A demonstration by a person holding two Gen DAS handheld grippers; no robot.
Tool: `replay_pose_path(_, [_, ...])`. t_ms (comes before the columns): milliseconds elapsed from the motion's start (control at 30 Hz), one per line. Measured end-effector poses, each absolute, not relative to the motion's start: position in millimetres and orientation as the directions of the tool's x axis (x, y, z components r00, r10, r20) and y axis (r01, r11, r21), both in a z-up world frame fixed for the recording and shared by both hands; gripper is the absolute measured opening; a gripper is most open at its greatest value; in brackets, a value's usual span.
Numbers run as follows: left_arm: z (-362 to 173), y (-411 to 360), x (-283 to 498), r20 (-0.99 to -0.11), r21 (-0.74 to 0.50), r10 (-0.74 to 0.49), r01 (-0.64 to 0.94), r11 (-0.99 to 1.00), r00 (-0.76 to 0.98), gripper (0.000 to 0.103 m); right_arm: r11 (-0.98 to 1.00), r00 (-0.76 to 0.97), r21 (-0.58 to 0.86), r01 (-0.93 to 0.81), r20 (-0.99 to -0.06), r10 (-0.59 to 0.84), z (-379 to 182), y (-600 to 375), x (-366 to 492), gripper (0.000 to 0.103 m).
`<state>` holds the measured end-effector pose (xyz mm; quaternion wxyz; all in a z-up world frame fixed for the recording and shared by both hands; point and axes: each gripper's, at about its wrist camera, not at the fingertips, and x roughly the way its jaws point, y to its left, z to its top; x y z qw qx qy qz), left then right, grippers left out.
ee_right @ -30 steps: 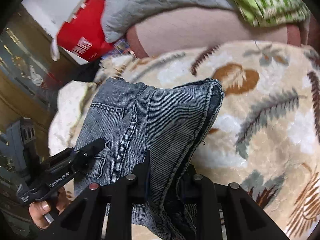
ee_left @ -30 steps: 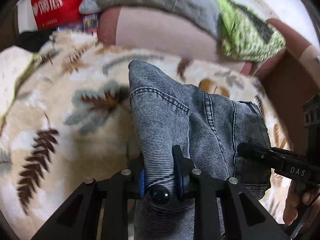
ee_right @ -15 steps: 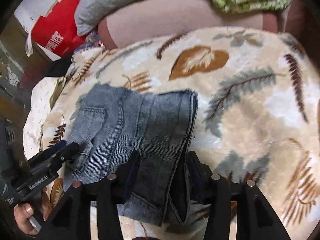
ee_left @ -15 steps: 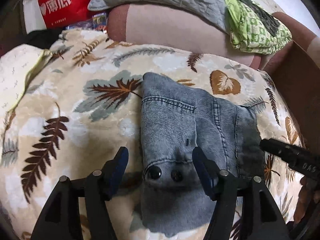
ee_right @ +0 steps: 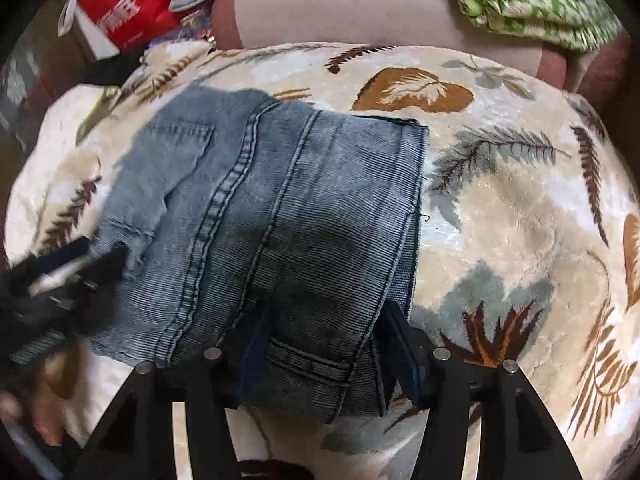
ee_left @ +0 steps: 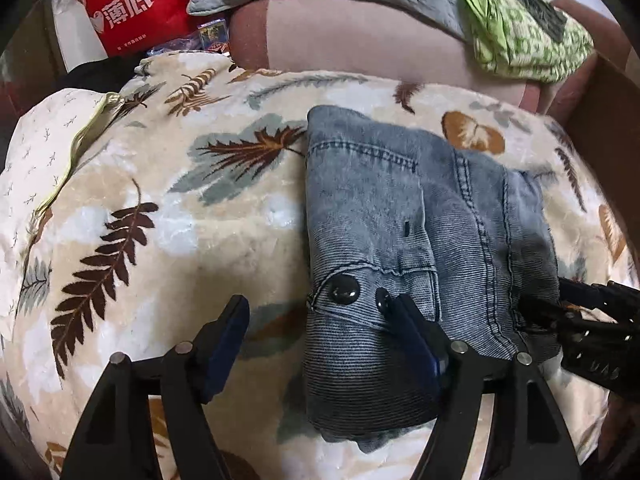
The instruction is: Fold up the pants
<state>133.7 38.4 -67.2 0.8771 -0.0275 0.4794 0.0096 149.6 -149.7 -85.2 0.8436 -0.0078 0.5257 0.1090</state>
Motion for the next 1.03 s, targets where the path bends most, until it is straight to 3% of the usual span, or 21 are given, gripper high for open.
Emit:
replay_pose_path(167, [-37,41,110,-0.799,-0.043,0.005,-0.065,0.997,0.601,0.075,0.977,0.506,0.131,-0.168,-0.839,0.199,-49,-165,133,0.061])
replay_pose_path(267, [-17,31,81,-0.757,0.020,0.064,-0.075,0.997,0.650,0.077,0.976,0.562,0.120,-0.181,-0.802,0.203,-36,-169,102,0.072])
replay_pose_path(433, [5,12,52,-0.726,0.003,0.036,-0.049,0.999,0.687,0.078,0.981,0.610,0.074,-0.179,-0.774,0.170,-30,-170,63,0.074])
replay_pose_path(767, [28,-9,24,-0.697,-0.034,0.003,-0.038,0.999,0.717,0.094,0.982,0.651,0.023,-0.186,-0.746,0.141,-10,-173,25,0.076])
replay_pose_path(833, [30,-8,21,-0.695,-0.040,-0.002,-0.036,0.999,0.719,0.103,0.982,0.649,0.023,-0.188,-0.748,0.141,-11,-173,23,0.076])
replay_pose_path(1033, [28,-3,24,-0.698,-0.056,-0.017,-0.030,0.998,0.716,0.103,0.980,0.633,0.023,-0.198,-0.760,0.146,-17,-167,21,0.076])
